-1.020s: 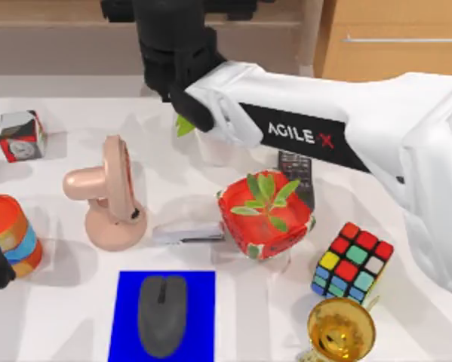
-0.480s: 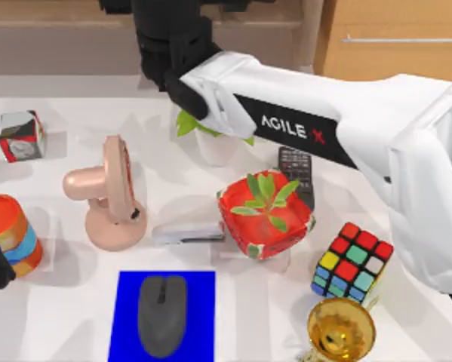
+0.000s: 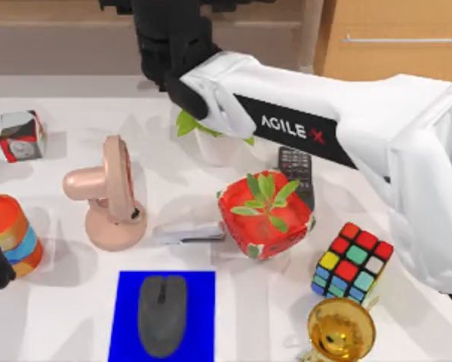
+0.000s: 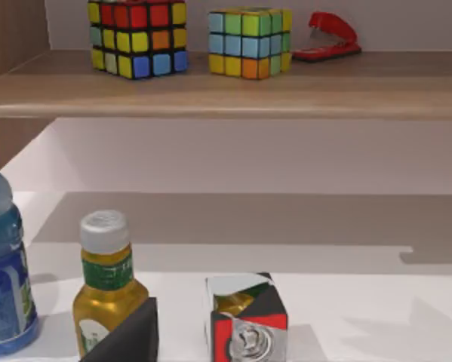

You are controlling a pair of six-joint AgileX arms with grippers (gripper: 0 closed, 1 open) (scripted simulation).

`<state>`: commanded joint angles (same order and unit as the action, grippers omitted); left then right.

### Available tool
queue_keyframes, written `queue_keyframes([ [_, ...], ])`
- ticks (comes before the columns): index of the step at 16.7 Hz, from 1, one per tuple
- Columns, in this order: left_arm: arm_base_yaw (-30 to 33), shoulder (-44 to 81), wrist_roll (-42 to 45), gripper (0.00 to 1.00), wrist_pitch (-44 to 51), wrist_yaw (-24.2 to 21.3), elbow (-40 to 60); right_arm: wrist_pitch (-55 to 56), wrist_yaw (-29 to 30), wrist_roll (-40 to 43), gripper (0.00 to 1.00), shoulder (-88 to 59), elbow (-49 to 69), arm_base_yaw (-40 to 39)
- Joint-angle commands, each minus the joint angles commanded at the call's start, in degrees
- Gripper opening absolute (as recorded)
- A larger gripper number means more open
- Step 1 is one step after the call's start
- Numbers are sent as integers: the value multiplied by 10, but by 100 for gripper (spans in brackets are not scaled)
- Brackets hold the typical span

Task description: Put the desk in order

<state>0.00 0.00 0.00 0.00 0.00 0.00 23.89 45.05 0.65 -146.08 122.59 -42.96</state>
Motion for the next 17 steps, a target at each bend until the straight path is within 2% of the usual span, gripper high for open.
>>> queue_keyframes([
  [7, 0, 0, 0, 100, 0, 0, 0, 0, 0, 0, 2, 0, 0, 0],
  [17, 0, 0, 0, 100, 0, 0, 0, 0, 0, -1, 0, 1, -2, -3],
])
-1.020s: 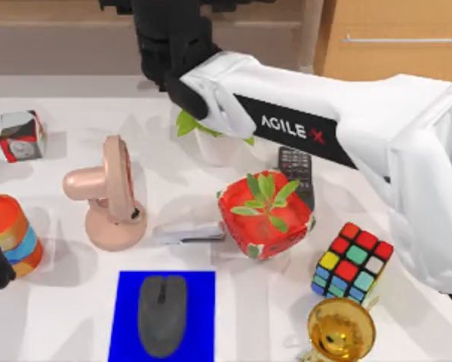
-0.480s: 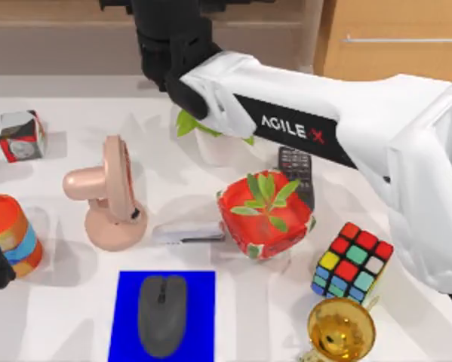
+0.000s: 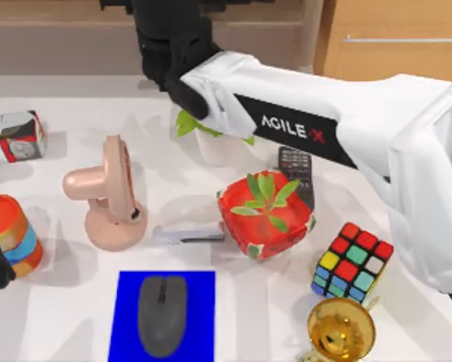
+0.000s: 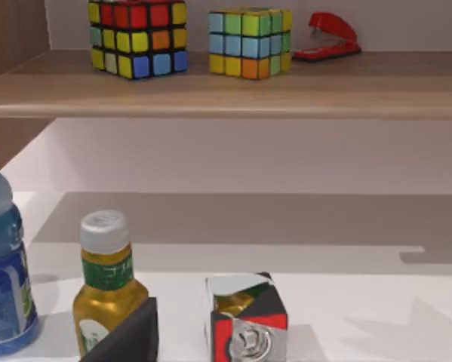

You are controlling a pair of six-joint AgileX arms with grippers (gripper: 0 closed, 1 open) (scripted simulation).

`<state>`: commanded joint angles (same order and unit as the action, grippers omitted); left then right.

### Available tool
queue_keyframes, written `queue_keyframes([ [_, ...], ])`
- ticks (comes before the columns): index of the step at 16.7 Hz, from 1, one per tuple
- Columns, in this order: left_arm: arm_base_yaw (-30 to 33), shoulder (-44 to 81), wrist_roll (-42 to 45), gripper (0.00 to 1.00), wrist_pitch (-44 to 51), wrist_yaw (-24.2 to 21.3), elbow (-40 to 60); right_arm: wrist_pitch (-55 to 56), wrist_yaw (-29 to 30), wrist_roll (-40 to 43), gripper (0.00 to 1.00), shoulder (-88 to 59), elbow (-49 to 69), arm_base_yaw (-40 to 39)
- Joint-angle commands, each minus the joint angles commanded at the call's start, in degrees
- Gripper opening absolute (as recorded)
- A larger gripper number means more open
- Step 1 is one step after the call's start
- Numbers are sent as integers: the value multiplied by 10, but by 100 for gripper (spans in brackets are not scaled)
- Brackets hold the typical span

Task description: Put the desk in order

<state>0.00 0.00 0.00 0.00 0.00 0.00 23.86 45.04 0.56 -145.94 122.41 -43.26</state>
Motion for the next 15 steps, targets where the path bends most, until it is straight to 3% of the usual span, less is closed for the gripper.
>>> queue_keyframes([
  [8, 0, 0, 0, 100, 0, 0, 0, 32, 27, -1, 0, 78, -112, -28],
  [15, 0, 0, 0, 100, 0, 0, 0, 34, 25, -4, 0, 85, -121, -26],
])
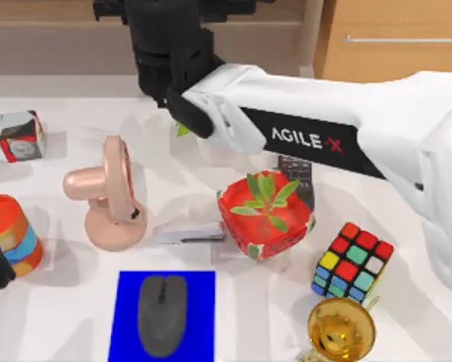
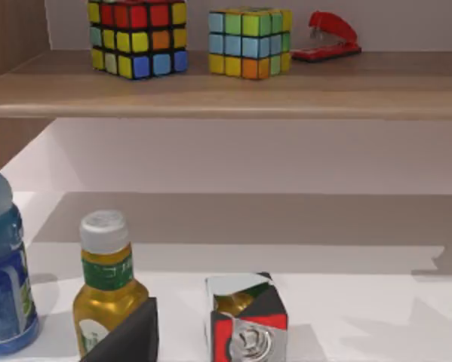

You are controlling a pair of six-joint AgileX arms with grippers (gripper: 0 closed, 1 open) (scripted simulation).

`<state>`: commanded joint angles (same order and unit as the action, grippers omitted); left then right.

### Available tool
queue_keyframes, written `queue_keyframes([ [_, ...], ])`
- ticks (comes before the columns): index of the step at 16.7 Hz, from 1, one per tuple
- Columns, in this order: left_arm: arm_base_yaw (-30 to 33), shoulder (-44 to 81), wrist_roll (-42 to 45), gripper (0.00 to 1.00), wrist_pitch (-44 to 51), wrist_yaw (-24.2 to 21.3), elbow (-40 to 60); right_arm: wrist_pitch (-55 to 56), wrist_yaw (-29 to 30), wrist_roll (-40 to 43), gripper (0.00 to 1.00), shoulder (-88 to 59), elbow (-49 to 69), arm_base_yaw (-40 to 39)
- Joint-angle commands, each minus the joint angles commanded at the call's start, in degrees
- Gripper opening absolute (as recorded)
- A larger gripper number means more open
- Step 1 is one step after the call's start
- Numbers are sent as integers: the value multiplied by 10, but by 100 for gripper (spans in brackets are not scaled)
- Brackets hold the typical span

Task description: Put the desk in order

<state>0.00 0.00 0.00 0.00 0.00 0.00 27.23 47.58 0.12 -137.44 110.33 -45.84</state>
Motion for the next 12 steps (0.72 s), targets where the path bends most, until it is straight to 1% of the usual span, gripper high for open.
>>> queue_keyframes([
  [3, 0, 0, 0, 100, 0, 0, 0, -7, -33, -28, 0, 25, -31, 6],
  [5, 0, 0, 0, 100, 0, 0, 0, -15, -75, -64, 0, 58, -70, 12],
  [8, 0, 0, 0, 100, 0, 0, 0, -34, -158, -134, 0, 126, -148, 23],
  [12, 0, 0, 0, 100, 0, 0, 0, -65, -288, -249, 0, 244, -277, 42],
])
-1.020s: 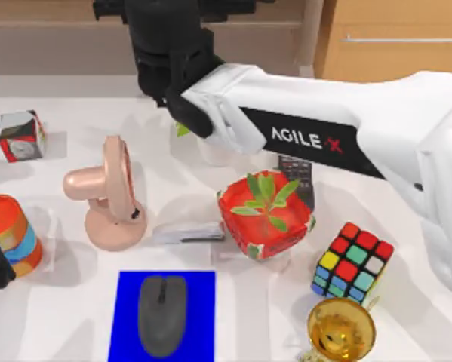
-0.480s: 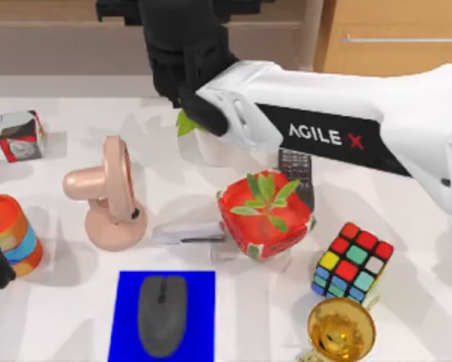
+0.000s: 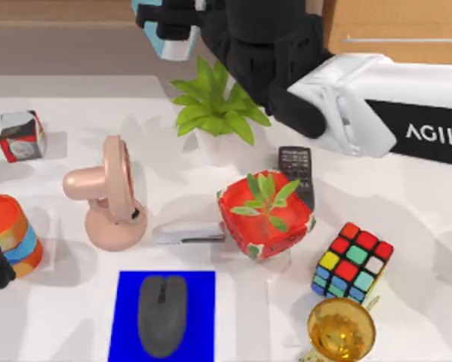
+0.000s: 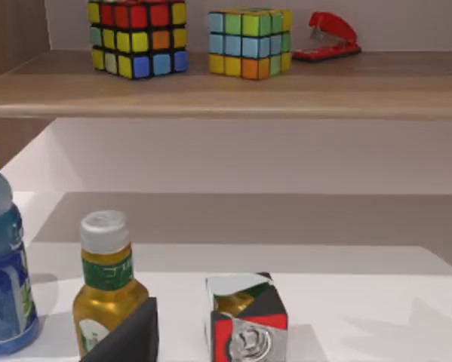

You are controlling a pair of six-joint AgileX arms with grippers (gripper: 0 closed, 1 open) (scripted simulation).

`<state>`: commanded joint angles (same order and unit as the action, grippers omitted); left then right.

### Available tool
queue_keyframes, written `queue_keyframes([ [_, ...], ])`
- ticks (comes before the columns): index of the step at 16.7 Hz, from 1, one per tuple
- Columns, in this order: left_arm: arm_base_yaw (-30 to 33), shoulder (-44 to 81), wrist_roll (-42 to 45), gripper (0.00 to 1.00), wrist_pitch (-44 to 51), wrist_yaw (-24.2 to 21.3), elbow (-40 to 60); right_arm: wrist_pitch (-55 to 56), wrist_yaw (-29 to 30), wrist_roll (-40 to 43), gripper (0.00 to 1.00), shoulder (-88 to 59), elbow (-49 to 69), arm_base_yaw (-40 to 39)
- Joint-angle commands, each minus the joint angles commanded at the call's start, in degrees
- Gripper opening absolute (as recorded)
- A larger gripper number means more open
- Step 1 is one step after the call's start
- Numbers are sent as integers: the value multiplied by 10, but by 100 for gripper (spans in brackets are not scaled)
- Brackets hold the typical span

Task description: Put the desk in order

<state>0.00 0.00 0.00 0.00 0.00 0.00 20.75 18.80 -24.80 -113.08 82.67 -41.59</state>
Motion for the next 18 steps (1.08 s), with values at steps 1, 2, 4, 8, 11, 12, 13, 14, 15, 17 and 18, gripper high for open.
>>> queue_keyframes([
  [1, 0, 0, 0, 100, 0, 0, 0, -8, -34, -31, 0, 33, -35, 7],
  [2, 0, 0, 0, 100, 0, 0, 0, -16, -69, -62, 0, 66, -70, 14],
  [4, 0, 0, 0, 100, 0, 0, 0, -32, -137, -127, 0, 132, -139, 33],
  [8, 0, 0, 0, 100, 0, 0, 0, -56, -269, -256, 0, 251, -268, 95],
  [11, 0, 0, 0, 100, 0, 0, 0, -62, -354, -346, 0, 310, -343, 173],
  [12, 0, 0, 0, 100, 0, 0, 0, -60, -378, -374, 0, 320, -362, 207],
  [13, 0, 0, 0, 100, 0, 0, 0, -57, -401, -400, 0, 327, -379, 243],
  [14, 0, 0, 0, 100, 0, 0, 0, -52, -420, -425, 0, 328, -392, 283],
  [15, 0, 0, 0, 100, 0, 0, 0, -46, -438, -448, 0, 324, -401, 324],
  [17, 0, 0, 0, 100, 0, 0, 0, -28, -467, -490, 0, 304, -413, 411],
  [18, 0, 0, 0, 100, 0, 0, 0, -17, -479, -507, 0, 290, -413, 454],
])
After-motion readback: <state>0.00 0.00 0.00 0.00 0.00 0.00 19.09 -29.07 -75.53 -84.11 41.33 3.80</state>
